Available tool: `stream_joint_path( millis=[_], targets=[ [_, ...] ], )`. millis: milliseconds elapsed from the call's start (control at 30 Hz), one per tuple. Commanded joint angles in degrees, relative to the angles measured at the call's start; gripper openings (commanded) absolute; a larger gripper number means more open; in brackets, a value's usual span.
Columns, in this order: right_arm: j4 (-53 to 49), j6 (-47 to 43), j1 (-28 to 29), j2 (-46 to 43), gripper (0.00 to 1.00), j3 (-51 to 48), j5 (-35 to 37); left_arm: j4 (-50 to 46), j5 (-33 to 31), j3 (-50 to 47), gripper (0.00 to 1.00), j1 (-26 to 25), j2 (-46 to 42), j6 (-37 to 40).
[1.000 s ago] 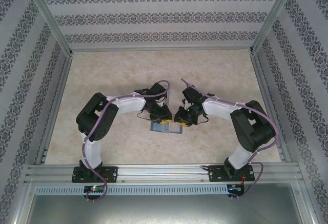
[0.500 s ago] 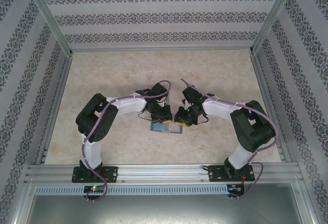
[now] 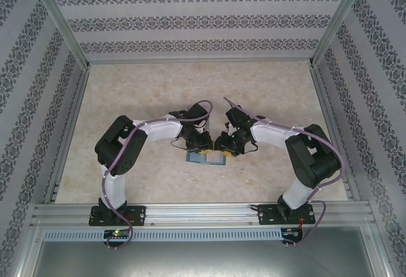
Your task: Take the credit cards out of the card holder
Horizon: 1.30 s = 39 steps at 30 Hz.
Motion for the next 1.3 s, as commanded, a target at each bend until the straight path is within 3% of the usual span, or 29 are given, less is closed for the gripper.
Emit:
stream_joint_path(
  millis=[0, 167, 500, 767, 900, 1267],
  targets=[
    [-3.6, -1.3, -0.8, 0.4, 0.41, -0.3, 5.3, -5.8, -4.5, 0.6, 0.22, -0.6, -0.4, 2.2],
    [-4.6, -1.4, -0.8, -0.9, 0.41, 0.4, 5.6, -6.5, -5.4, 1.4, 0.29, -0.6, -2.5, 2.5],
    [-6.1, -1.1, 1.4, -2.6, 0.33, 4.5, 4.9, -3.4, -4.8, 0.5, 0.32, -0.4, -2.9, 0.8],
    [-2.6, -0.8, 3.0, 3.6, 0.3, 5.8, 1.6, 1.3, -1.7, -1.8, 0.32, 0.0, -1.3, -1.0],
    [-3.9, -1.4, 3.2, 6.5, 0.29, 6.0, 3.5, 2.0, -1.2, -2.5, 0.32, 0.3, -1.4, -1.3],
    [-2.9, -1.3, 3.2, 7.0, 0.24, 5.2, 2.8, 5.1, 0.9, -3.7, 0.15, 0.7, -2.5, -2.5]
  ],
)
